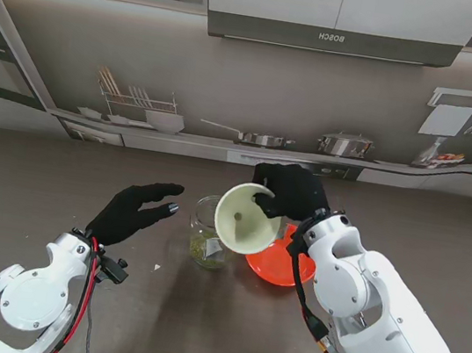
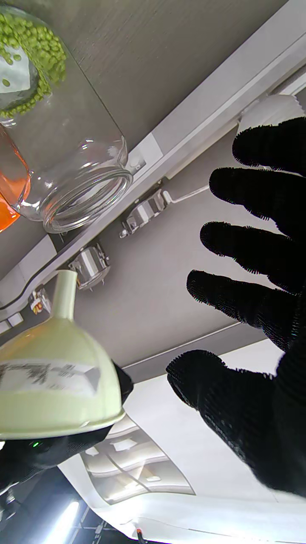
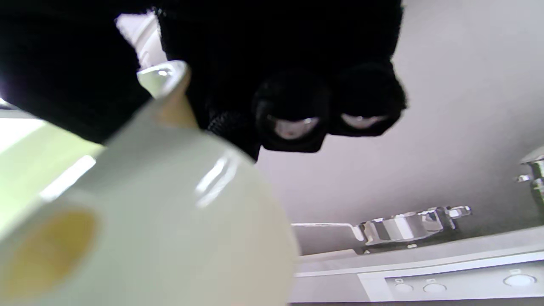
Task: Pour mung beans into a glass jar with a funnel
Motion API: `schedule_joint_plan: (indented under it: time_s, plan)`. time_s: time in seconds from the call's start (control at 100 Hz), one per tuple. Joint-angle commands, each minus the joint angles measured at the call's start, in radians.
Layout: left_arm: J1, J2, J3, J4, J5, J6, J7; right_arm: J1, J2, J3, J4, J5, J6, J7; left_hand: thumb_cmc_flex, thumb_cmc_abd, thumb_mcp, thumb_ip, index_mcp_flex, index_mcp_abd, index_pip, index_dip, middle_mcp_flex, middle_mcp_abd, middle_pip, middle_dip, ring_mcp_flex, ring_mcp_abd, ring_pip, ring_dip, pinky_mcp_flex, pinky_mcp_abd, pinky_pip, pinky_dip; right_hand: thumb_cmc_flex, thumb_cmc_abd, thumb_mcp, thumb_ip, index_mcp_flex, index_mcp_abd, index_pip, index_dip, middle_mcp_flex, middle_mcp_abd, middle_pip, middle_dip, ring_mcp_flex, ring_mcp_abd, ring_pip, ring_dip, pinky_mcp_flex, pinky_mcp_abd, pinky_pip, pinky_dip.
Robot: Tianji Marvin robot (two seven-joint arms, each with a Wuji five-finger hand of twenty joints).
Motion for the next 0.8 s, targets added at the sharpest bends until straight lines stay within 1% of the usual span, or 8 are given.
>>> schedule_joint_plan:
  time_s: [0.0,0.14,0.28,0.49,0.67,0.79]
  plan:
    - [0.003,-0.003,0.0,-0.003,0.001,-0.001,-0.016,-0.045,0.009,0.001,-0.016,-0.009,-0.019,0.0,0.031,0.041,-0.015,0.027,0.014,0.003,-0.001,0.003,0.01,0.002,-0.002,0.002,0.012,0.001,0.015,0.011,0.005,0.002,-0.018,0.006,0.056,0.034,0.082,-0.012,-0.011,-0.02,0.059,0.035,0.04,0.0,0.023,0.014,0.033,0.004,0.028,0.011,0.032,-0.067,0.039,0.027]
    - [0.001,-0.002,0.003,-0.001,0.001,0.0,-0.018,-0.117,0.01,0.029,-0.036,-0.013,-0.079,-0.032,0.032,0.041,-0.014,0.027,0.019,0.002,0.001,0.004,0.012,0.002,-0.002,0.002,0.013,0.002,0.016,0.011,0.005,0.002,-0.018,0.006,0.058,0.035,0.081,-0.011,-0.013,-0.02,0.059,0.037,0.038,0.0,0.023,0.015,0.033,0.005,0.027,0.01,0.028,-0.064,0.035,0.027]
    - [-0.001,-0.002,0.005,0.001,0.002,-0.001,-0.019,-0.15,0.012,0.03,-0.016,-0.033,-0.142,-0.065,0.032,0.043,-0.014,0.027,0.018,0.003,0.001,0.003,0.011,0.002,-0.002,0.002,0.013,0.002,0.016,0.011,0.005,0.002,-0.018,0.006,0.055,0.037,0.08,-0.011,-0.016,-0.022,0.059,0.039,0.034,-0.002,0.022,0.014,0.033,0.003,0.019,0.007,0.024,-0.06,0.031,0.027]
    - [-0.002,-0.003,0.007,0.001,0.003,0.001,-0.017,-0.148,0.016,0.002,0.06,-0.035,-0.212,-0.076,0.033,0.044,-0.015,0.027,0.019,0.003,0.001,0.004,0.011,0.002,-0.002,0.002,0.013,0.002,0.015,0.011,0.005,0.003,-0.018,0.006,0.053,0.043,0.073,-0.01,-0.026,-0.029,0.062,0.04,0.023,-0.005,0.021,0.009,0.032,0.009,-0.011,-0.005,0.002,-0.05,0.01,0.024]
    - [-0.002,-0.002,0.009,0.0,0.002,0.006,-0.019,-0.127,0.018,-0.029,0.116,-0.036,-0.247,-0.077,0.034,0.046,-0.015,0.027,0.022,0.004,0.003,0.004,0.012,0.002,-0.002,0.002,0.013,0.003,0.016,0.011,0.006,0.003,-0.018,0.006,0.051,0.054,0.062,-0.007,-0.036,-0.04,0.064,0.038,0.009,-0.009,0.022,-0.003,0.031,0.014,-0.042,-0.015,-0.021,-0.036,-0.01,0.022]
    - [-0.003,-0.002,0.009,0.0,0.002,0.008,-0.02,-0.114,0.02,-0.049,0.147,-0.058,-0.264,-0.093,0.034,0.049,-0.016,0.027,0.023,0.003,0.003,0.004,0.012,0.003,-0.002,0.002,0.013,0.003,0.016,0.011,0.006,0.002,-0.017,0.006,0.048,0.061,0.054,-0.005,-0.042,-0.051,0.066,0.036,-0.002,-0.014,0.023,-0.017,0.032,0.019,-0.073,-0.027,-0.04,-0.025,-0.028,0.017]
